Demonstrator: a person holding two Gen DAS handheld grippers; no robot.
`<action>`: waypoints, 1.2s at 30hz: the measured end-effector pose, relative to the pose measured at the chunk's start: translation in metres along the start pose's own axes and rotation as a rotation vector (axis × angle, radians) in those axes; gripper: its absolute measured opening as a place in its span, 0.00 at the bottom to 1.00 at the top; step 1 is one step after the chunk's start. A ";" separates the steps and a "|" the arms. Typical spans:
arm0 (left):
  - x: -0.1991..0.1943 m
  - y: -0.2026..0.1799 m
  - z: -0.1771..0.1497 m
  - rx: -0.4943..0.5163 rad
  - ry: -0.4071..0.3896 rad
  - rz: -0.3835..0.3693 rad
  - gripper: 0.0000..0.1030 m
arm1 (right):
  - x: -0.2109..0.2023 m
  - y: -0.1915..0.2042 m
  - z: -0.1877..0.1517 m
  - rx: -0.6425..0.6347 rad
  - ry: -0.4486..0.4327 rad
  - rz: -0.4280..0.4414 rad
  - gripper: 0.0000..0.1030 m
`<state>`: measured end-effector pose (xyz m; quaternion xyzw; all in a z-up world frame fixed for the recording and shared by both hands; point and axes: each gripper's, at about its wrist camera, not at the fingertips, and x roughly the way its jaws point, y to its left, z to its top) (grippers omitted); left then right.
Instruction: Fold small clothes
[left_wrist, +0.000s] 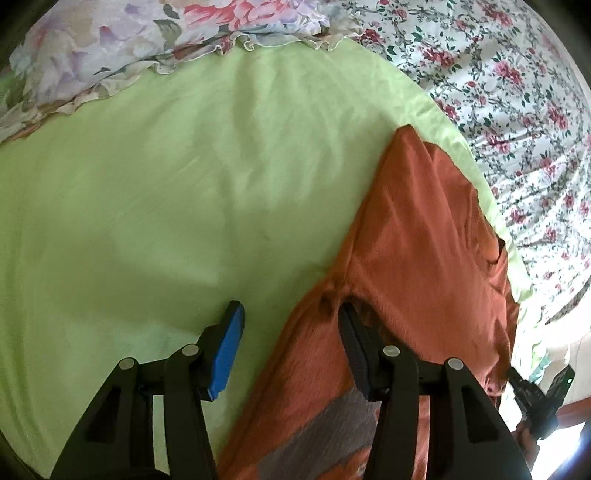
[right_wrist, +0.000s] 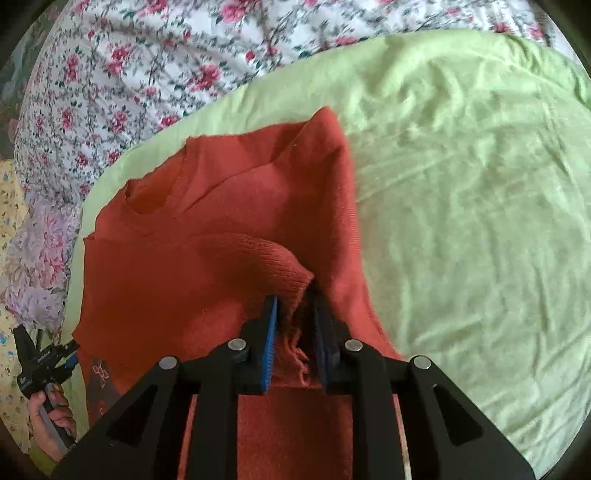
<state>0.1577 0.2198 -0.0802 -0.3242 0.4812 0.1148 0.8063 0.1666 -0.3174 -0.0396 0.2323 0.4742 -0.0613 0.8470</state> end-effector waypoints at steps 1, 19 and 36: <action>-0.004 0.002 -0.004 0.006 0.004 0.003 0.53 | -0.004 -0.002 -0.001 0.010 -0.010 0.000 0.20; -0.054 0.013 -0.095 0.214 0.143 0.018 0.63 | -0.061 0.000 -0.088 0.033 0.042 0.021 0.26; -0.088 0.061 -0.192 0.317 0.267 0.022 0.69 | -0.118 -0.015 -0.188 0.053 0.077 -0.013 0.34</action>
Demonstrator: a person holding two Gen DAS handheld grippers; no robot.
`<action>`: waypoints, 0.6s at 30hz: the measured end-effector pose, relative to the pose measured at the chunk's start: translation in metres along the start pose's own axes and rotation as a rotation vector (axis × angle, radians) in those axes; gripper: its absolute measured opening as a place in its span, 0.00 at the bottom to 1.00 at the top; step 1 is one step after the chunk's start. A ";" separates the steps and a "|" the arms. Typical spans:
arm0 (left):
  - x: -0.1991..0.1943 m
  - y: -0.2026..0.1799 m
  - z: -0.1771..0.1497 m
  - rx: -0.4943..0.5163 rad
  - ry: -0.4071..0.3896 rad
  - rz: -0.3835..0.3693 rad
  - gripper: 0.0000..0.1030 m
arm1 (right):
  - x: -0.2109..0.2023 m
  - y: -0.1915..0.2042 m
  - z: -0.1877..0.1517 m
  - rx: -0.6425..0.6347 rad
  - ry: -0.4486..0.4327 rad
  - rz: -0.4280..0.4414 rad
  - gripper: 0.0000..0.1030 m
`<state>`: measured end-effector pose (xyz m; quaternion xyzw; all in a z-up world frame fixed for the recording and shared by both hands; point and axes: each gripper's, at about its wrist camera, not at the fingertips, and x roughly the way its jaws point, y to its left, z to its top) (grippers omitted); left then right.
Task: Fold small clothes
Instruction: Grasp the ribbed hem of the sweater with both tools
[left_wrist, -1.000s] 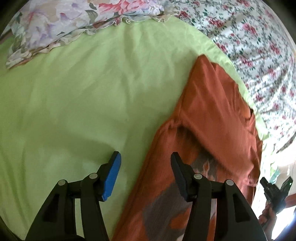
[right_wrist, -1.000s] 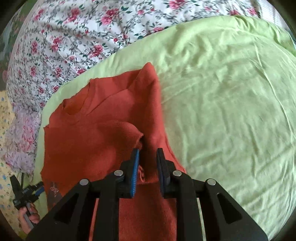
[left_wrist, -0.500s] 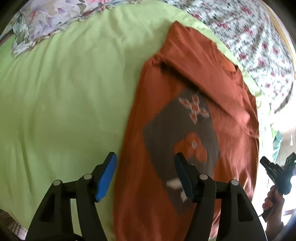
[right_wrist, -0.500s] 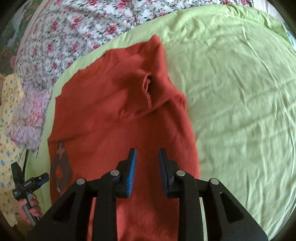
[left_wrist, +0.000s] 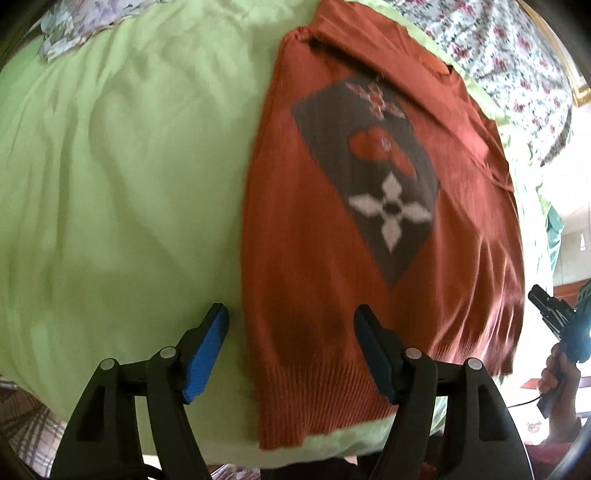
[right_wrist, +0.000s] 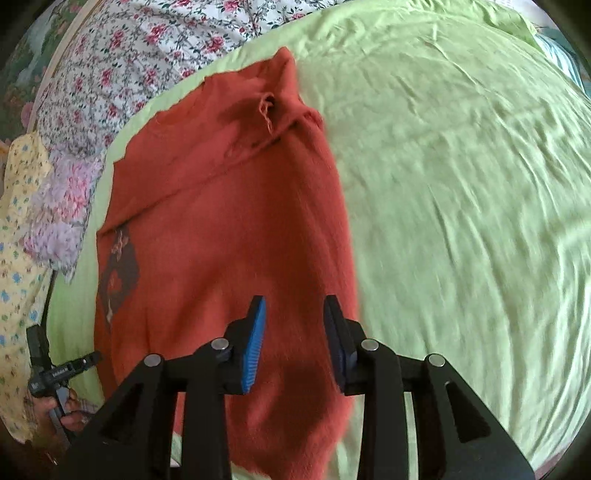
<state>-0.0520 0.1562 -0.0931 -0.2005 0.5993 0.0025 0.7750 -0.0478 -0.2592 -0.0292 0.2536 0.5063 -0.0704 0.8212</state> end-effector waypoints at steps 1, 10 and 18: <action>0.000 0.000 -0.004 0.002 0.001 -0.001 0.69 | -0.003 -0.002 -0.008 0.000 0.002 -0.005 0.34; 0.004 -0.006 -0.020 0.020 -0.033 -0.004 0.73 | -0.009 -0.022 -0.055 0.117 0.025 0.077 0.36; 0.001 0.003 -0.019 -0.005 -0.055 -0.058 0.68 | -0.002 -0.033 -0.079 0.261 -0.008 0.144 0.36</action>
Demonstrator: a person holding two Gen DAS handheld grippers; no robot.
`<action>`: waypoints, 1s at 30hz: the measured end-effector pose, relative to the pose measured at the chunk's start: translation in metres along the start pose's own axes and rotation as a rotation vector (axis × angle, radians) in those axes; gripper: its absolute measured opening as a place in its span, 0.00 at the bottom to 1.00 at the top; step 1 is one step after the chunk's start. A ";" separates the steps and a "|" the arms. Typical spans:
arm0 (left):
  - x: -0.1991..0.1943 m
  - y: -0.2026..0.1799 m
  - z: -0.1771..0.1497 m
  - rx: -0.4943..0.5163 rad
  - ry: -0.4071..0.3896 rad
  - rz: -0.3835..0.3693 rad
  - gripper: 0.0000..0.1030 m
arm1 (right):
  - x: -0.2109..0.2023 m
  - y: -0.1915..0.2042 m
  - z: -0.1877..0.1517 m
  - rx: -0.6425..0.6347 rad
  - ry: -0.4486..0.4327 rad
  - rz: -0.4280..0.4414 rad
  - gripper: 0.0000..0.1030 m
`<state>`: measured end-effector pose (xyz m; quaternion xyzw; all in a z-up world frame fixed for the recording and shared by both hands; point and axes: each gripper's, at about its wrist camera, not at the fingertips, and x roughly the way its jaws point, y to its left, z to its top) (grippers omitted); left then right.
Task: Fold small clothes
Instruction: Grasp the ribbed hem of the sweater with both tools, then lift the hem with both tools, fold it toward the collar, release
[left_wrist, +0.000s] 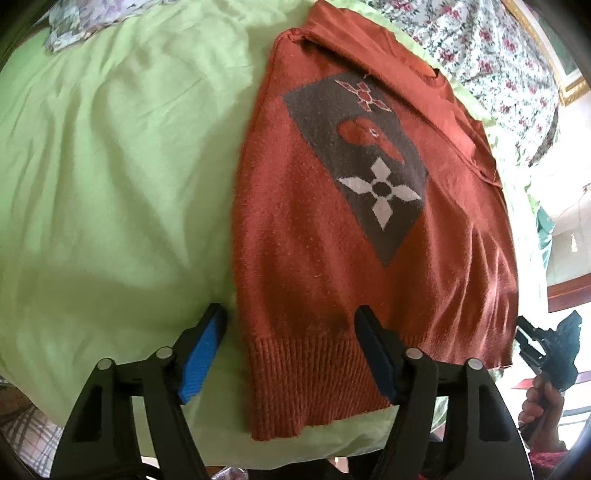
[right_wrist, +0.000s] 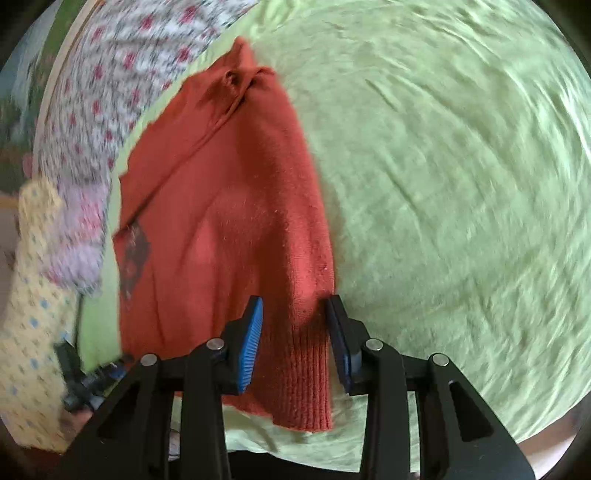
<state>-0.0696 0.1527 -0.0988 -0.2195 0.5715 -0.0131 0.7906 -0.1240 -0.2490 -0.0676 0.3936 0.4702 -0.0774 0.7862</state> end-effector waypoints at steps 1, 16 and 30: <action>-0.002 0.004 0.000 -0.014 0.001 -0.020 0.68 | -0.001 -0.001 -0.001 0.011 0.002 0.007 0.36; 0.005 -0.012 0.002 0.049 -0.022 0.022 0.40 | 0.014 0.011 -0.006 -0.108 0.083 0.054 0.33; -0.027 -0.001 0.008 0.037 -0.088 -0.143 0.04 | -0.005 -0.002 0.005 -0.084 0.078 0.157 0.09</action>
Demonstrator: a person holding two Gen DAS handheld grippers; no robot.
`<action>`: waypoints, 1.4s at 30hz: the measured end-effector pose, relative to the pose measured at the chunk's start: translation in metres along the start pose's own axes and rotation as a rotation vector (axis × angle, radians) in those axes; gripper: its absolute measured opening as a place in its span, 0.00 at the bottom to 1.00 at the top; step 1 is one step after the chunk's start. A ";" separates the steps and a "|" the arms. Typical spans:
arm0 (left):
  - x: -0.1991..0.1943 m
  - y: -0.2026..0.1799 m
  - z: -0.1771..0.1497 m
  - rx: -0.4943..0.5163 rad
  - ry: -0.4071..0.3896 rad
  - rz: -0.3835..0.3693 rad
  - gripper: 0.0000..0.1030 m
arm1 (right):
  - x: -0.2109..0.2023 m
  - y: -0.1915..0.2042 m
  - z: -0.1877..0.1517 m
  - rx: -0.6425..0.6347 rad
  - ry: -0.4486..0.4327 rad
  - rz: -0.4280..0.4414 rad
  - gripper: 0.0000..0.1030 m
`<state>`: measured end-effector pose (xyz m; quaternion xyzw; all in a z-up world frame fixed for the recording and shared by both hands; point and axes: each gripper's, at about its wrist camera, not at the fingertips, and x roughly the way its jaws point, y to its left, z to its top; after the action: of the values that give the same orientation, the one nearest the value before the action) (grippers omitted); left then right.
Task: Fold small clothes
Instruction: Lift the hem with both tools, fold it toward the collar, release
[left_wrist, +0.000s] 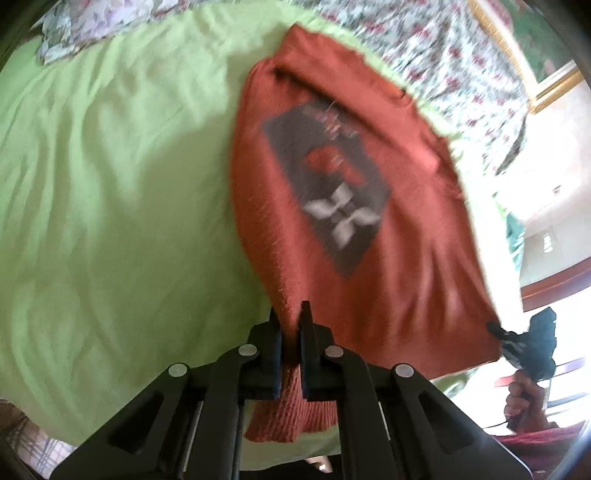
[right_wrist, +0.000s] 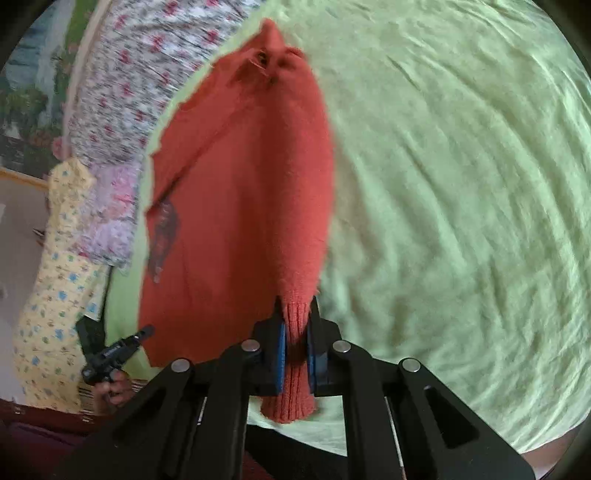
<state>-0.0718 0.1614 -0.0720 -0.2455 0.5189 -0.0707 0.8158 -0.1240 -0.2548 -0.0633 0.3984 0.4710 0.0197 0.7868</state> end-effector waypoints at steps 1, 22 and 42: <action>-0.005 -0.003 0.004 -0.003 -0.015 -0.018 0.04 | -0.002 0.004 0.002 -0.001 -0.010 0.019 0.09; -0.009 -0.061 0.215 -0.045 -0.317 -0.093 0.04 | 0.008 0.080 0.189 -0.083 -0.217 0.191 0.09; 0.135 -0.045 0.354 -0.119 -0.241 0.088 0.04 | 0.139 0.061 0.348 -0.068 -0.141 -0.001 0.10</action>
<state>0.3070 0.1885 -0.0397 -0.2772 0.4308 0.0258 0.8584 0.2379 -0.3682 -0.0419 0.3716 0.4138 0.0073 0.8310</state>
